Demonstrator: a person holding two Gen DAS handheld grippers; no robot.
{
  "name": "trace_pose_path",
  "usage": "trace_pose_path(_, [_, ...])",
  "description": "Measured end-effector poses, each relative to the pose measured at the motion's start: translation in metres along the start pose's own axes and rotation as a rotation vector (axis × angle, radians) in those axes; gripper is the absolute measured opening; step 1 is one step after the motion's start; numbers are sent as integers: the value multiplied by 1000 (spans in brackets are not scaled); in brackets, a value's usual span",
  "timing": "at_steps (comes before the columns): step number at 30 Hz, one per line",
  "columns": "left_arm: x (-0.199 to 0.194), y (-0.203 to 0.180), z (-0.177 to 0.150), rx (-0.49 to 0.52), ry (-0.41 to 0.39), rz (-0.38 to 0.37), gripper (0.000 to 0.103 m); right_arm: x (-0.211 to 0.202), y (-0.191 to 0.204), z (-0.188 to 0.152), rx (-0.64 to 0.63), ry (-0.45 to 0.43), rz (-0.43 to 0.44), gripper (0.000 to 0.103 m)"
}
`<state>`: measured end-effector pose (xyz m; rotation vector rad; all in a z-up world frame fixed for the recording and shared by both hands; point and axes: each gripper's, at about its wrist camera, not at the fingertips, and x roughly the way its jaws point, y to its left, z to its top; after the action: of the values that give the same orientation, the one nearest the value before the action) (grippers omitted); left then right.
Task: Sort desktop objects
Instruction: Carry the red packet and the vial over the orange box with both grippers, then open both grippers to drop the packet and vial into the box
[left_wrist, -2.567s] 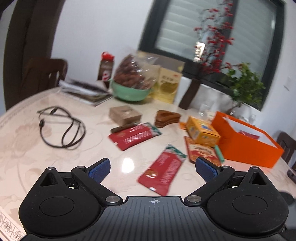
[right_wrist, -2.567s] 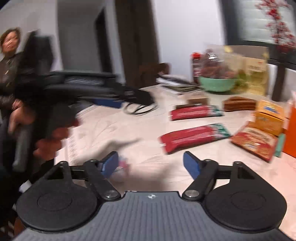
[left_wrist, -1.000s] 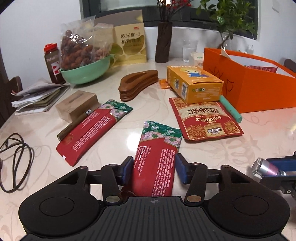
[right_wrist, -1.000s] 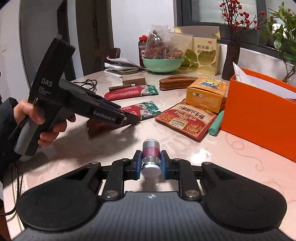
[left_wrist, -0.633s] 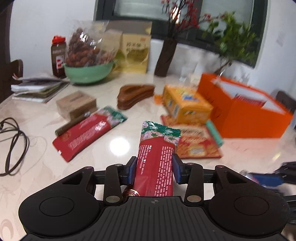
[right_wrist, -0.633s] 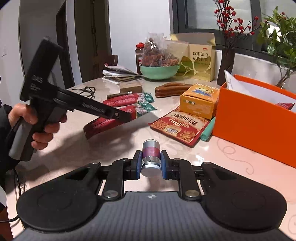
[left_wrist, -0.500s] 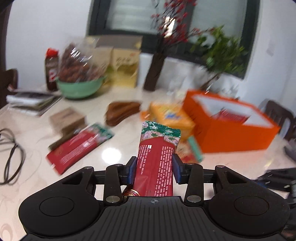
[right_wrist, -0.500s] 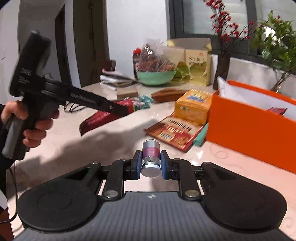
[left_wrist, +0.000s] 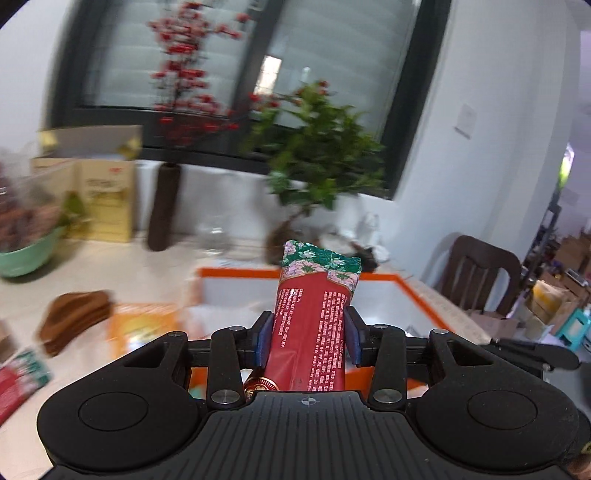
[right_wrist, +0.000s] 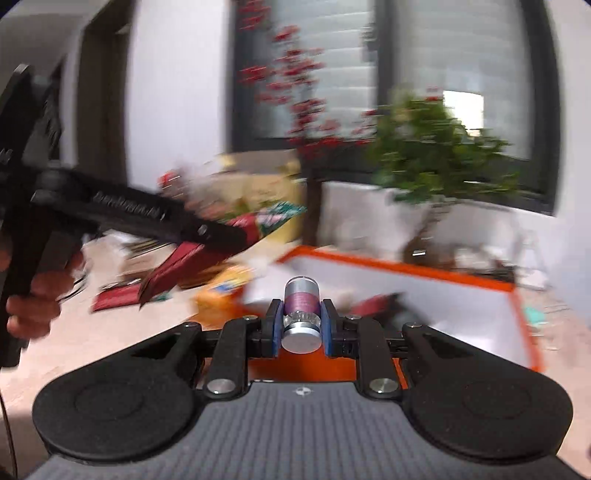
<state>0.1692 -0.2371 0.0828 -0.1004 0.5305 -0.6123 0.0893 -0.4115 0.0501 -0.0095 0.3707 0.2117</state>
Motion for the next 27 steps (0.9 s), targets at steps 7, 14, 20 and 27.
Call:
trace_pose_path(7, [92,-49,10,-19,56,-56,39,28,-83,4,98,45,-148,24])
trace_pose_path(14, [153,-74,-3,-25,119,-73,39,48,-112,-13,113,106,-185,24])
trace_pose_path(20, [164,-75,-6,-6,109,-61,69,63,-121,-21,104,121,-208,27])
trace_pose_path(27, [136,-84,-9,76,-11,-100,103,54,-112,-20,94,56,-242,93])
